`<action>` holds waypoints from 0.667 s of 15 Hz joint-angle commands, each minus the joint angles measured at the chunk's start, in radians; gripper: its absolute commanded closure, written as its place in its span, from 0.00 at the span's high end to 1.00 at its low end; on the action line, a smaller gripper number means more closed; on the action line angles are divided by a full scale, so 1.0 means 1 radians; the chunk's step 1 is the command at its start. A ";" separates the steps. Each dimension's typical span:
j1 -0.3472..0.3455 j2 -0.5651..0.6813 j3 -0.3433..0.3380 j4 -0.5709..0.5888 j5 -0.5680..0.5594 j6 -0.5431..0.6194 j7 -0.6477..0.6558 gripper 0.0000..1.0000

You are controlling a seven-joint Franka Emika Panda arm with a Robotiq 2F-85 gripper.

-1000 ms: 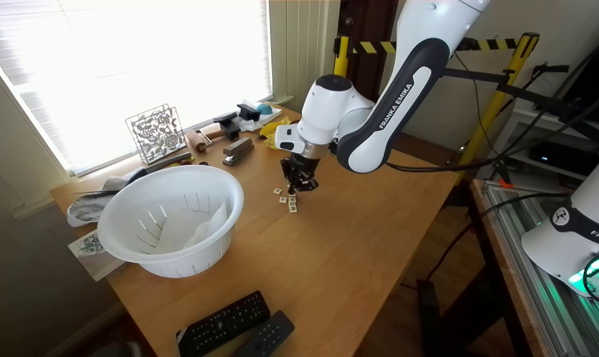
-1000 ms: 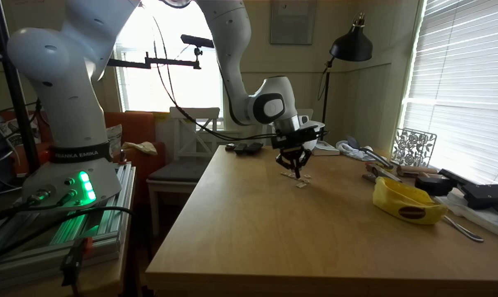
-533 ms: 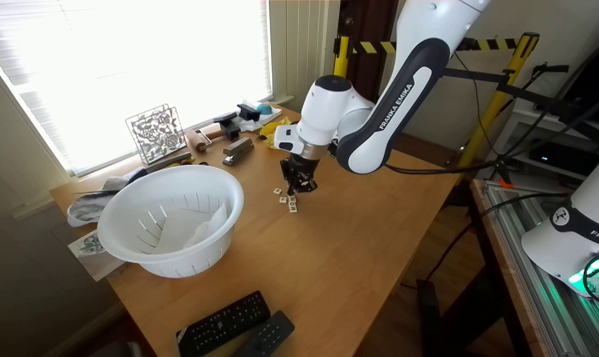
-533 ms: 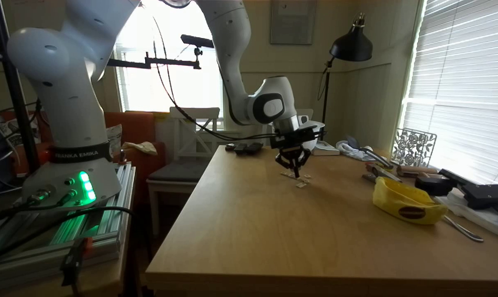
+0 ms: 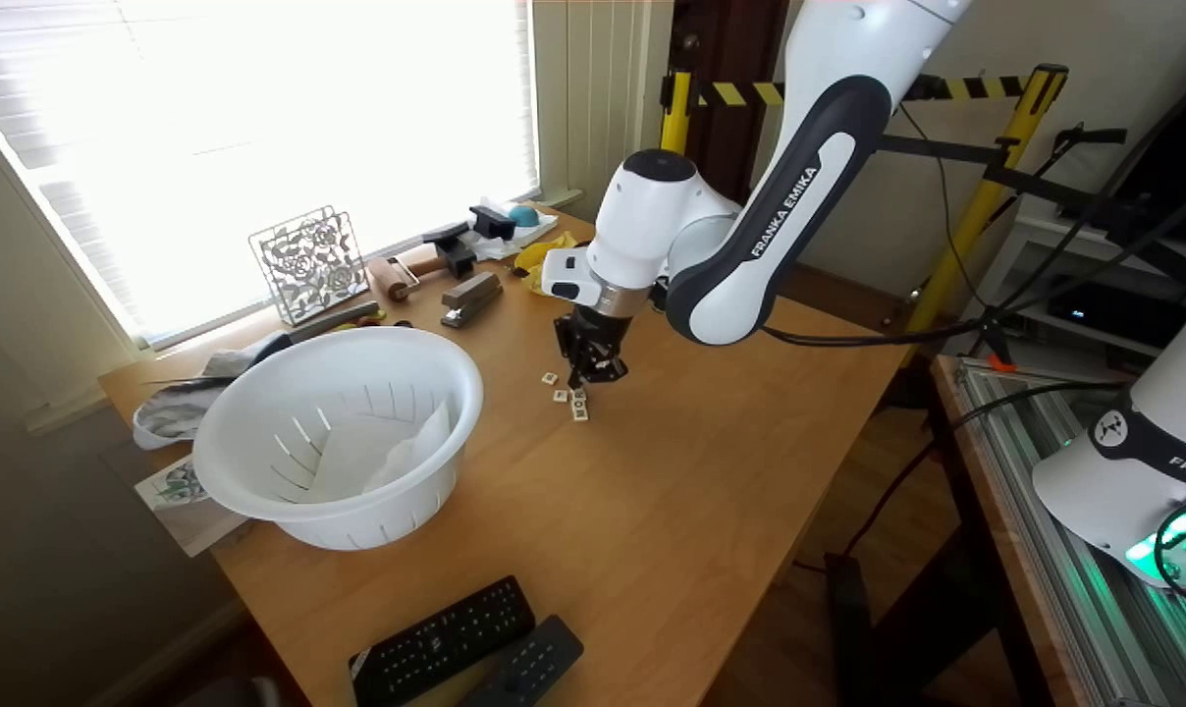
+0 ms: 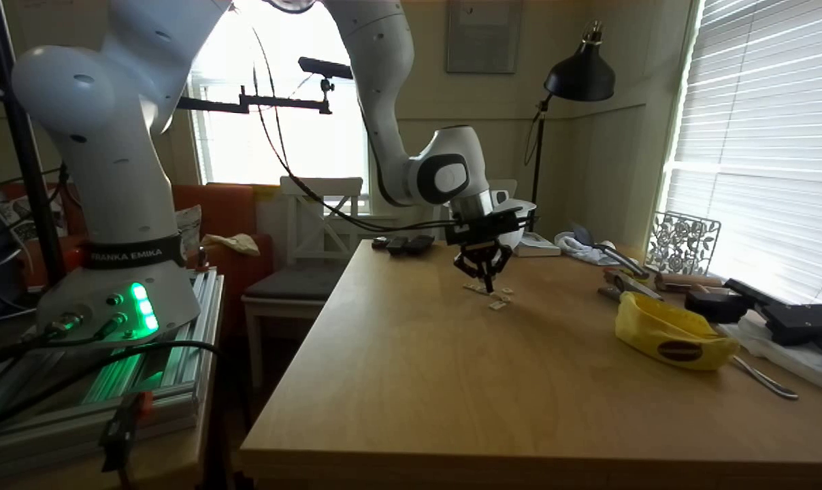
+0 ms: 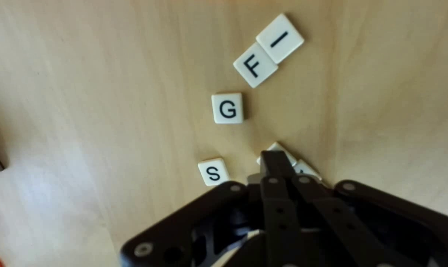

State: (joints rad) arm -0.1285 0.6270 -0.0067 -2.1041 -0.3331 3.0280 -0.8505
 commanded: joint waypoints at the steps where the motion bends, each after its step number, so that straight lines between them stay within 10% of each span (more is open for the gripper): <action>1: 0.001 0.010 -0.010 0.007 -0.018 0.024 0.031 0.00; 10: 0.001 -0.001 -0.019 -0.006 -0.016 0.065 0.064 0.00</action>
State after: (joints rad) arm -0.1283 0.6270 -0.0235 -2.1043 -0.3331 3.0749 -0.8243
